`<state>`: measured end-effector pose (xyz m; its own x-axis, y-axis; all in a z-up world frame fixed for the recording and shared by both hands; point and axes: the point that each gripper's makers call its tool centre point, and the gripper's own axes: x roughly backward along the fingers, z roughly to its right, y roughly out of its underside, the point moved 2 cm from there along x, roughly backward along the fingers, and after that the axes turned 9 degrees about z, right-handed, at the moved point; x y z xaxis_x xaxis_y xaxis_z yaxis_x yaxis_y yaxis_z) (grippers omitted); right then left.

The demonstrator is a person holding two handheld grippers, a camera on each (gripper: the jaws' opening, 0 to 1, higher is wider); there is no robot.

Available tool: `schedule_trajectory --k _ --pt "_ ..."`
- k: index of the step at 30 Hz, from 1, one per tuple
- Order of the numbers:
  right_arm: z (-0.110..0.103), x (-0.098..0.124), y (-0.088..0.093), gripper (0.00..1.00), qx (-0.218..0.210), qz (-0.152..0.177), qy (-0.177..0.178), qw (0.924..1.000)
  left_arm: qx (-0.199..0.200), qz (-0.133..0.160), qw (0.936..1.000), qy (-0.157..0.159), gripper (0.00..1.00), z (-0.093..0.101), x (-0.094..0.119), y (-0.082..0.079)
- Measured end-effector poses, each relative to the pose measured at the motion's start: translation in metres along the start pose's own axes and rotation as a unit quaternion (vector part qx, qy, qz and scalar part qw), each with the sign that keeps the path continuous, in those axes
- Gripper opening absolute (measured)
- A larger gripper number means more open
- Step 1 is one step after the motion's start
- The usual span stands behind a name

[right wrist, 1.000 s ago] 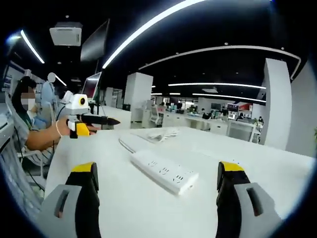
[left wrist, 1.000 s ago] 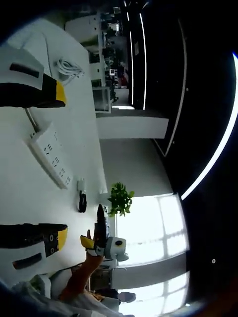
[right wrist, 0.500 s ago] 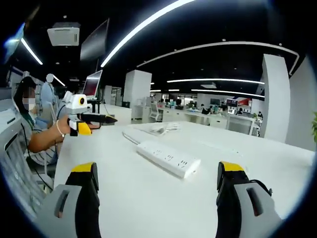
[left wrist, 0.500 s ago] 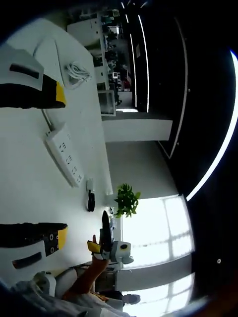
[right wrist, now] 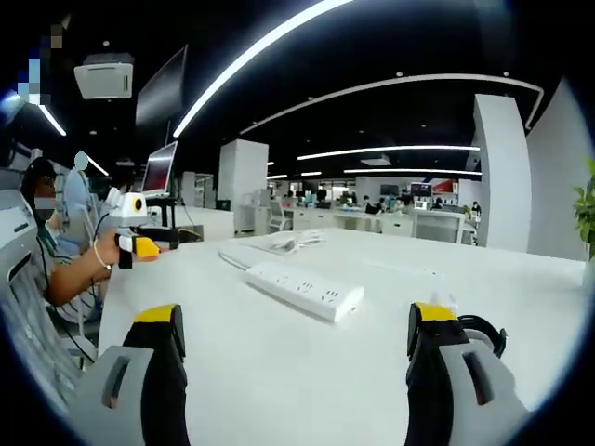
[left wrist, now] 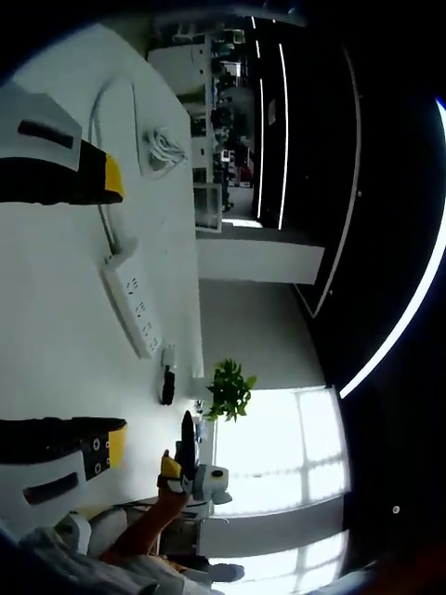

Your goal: Straighten the power strip on the desk, plug the charger into it

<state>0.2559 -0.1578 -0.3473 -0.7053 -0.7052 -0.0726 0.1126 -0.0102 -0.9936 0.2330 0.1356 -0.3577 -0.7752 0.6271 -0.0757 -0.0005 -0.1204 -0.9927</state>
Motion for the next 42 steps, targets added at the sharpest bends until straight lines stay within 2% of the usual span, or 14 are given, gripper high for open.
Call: schedule_trajectory --k 7,11,15,29,37,42 --pt "0.0 0.001 0.002 1.0 0.003 -0.006 0.001 1.0 -0.009 -0.002 1.0 0.002 0.97 0.002 0.0 0.001" --pt "0.002 0.002 -0.002 1.0 0.005 0.001 0.007 1.0 0.002 -0.003 1.0 0.008 0.96 0.005 -0.002 0.003" --pt "0.005 0.002 -0.006 1.0 0.016 0.003 0.013 0.9998 -0.004 -0.006 0.9999 0.009 0.96 0.006 -0.003 0.003" --pt "0.035 -0.001 -0.02 0.98 0.041 0.002 0.04 0.9984 -0.012 -0.011 0.9998 0.014 0.95 0.01 -0.001 0.007" --pt "0.044 -0.005 -0.027 0.99 0.053 -0.001 0.037 0.9979 -0.01 -0.015 0.9997 0.014 0.95 0.01 -0.001 0.012" --pt "0.06 -0.007 -0.025 0.99 0.044 -0.005 0.043 0.9981 -0.008 -0.012 0.9998 0.017 0.95 0.013 -0.003 0.012"
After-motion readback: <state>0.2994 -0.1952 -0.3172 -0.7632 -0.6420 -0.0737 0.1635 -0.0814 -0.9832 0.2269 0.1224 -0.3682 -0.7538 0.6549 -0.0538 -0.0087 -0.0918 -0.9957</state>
